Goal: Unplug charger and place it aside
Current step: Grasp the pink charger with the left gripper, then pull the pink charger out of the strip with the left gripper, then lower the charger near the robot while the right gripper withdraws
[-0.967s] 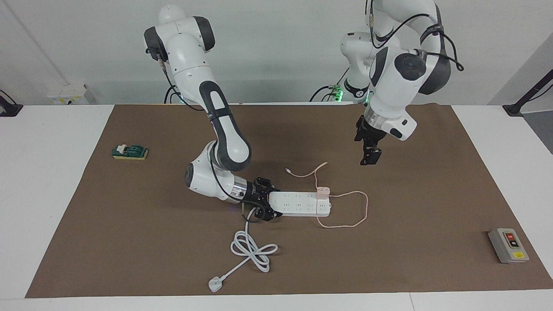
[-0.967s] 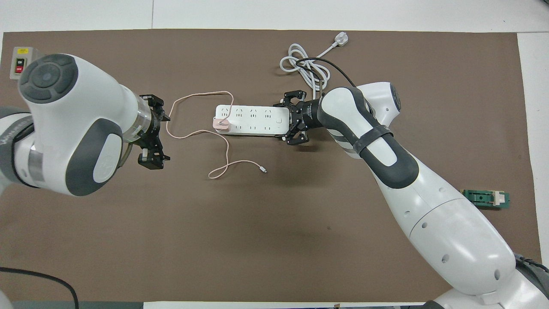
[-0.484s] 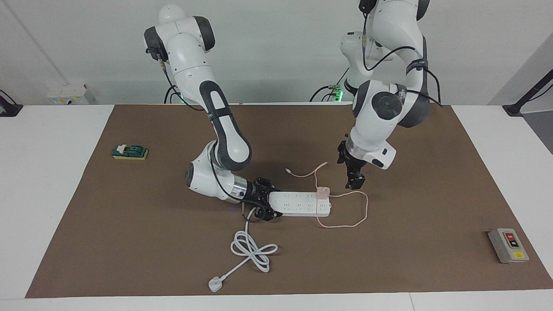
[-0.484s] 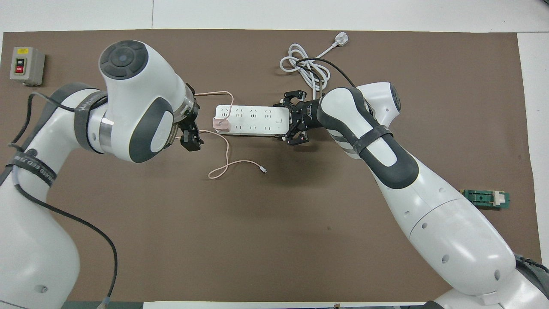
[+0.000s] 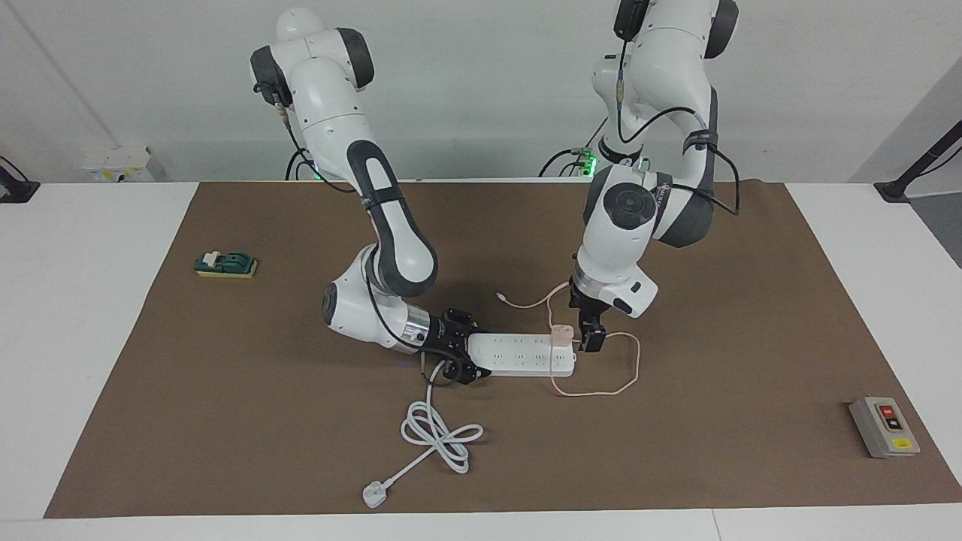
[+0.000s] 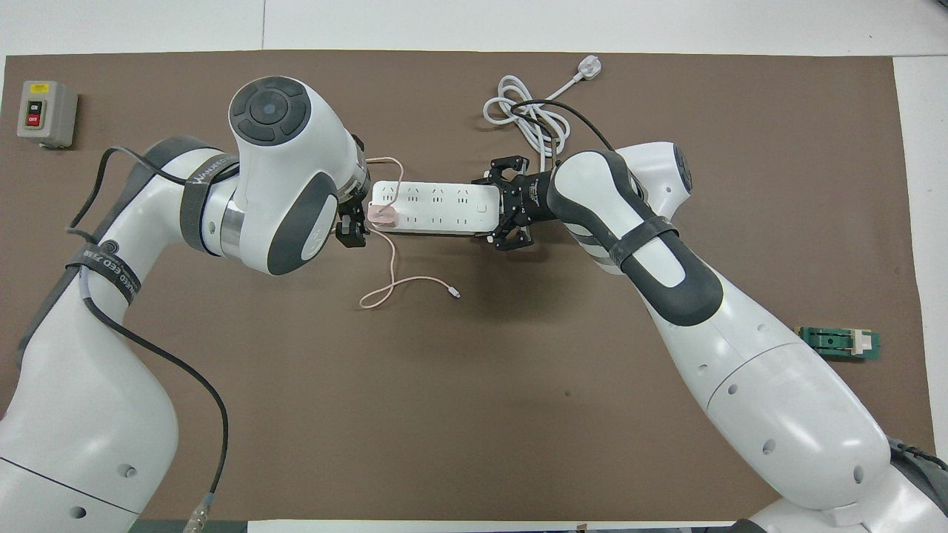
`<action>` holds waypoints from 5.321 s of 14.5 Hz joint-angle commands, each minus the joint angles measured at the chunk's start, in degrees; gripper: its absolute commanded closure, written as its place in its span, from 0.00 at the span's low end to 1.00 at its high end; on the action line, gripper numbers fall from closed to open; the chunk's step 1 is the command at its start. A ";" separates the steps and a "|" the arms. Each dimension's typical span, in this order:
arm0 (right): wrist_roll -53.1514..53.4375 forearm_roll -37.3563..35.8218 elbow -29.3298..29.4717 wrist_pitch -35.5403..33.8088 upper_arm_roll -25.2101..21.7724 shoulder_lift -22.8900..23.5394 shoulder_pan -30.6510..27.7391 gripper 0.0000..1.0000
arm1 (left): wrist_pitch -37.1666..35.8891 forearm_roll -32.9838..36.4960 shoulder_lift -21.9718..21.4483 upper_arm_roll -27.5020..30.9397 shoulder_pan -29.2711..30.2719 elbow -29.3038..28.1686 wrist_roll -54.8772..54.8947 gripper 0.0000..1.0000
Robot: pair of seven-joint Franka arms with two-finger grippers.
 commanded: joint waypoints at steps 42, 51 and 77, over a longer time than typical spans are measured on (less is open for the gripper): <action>-4.14 1.28 -1.37 2.33 0.20 0.81 0.63 1.00 | -5.56 0.14 -5.26 0.71 -3.32 -1.72 9.06 1.00; -3.52 1.28 -1.28 2.42 0.20 0.81 0.80 1.00 | -12.60 -1.88 -10.63 1.24 -0.34 -0.40 32.56 1.00; 5.71 -23.12 -2.07 -12.68 -0.59 -22.47 -9.56 0.00 | 10.33 -4.17 -38.14 1.32 17.51 -52.78 121.90 1.00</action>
